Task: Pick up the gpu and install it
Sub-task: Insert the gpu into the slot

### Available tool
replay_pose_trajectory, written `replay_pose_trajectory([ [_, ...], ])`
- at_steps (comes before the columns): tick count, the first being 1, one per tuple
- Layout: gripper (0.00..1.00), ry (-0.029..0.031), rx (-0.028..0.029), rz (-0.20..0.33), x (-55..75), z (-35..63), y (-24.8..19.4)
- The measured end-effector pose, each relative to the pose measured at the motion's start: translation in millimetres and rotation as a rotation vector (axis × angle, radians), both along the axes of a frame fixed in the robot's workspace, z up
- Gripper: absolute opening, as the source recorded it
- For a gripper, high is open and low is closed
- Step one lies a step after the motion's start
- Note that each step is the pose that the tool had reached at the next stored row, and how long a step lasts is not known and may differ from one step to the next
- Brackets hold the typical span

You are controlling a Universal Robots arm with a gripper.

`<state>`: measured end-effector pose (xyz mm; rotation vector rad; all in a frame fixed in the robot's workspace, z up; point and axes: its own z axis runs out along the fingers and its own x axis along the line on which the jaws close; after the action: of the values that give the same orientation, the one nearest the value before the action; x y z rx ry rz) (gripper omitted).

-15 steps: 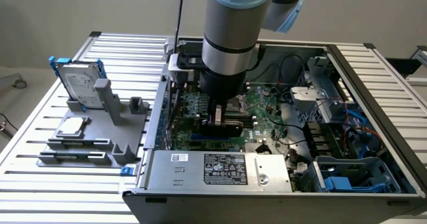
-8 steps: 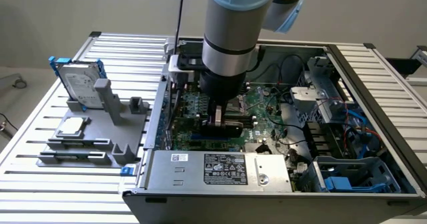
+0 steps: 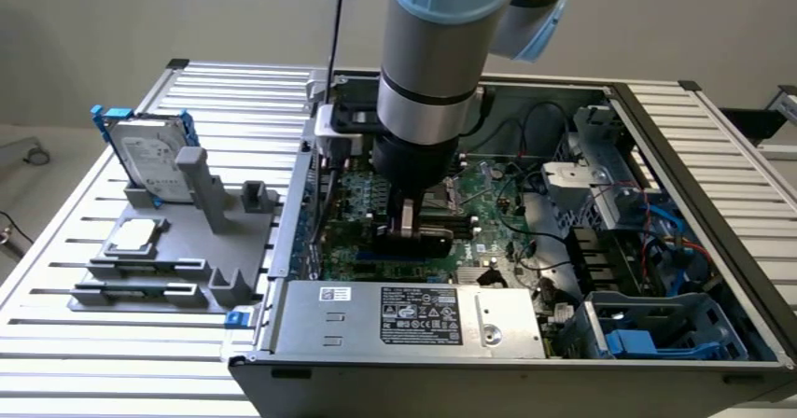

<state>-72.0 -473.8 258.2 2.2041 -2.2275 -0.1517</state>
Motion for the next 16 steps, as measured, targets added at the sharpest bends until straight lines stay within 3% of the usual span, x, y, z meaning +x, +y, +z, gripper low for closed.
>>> replay_pose_trajectory([
  [16,0.26,0.0077,-0.0003,0.001,0.2,-2.9,-0.6],
])
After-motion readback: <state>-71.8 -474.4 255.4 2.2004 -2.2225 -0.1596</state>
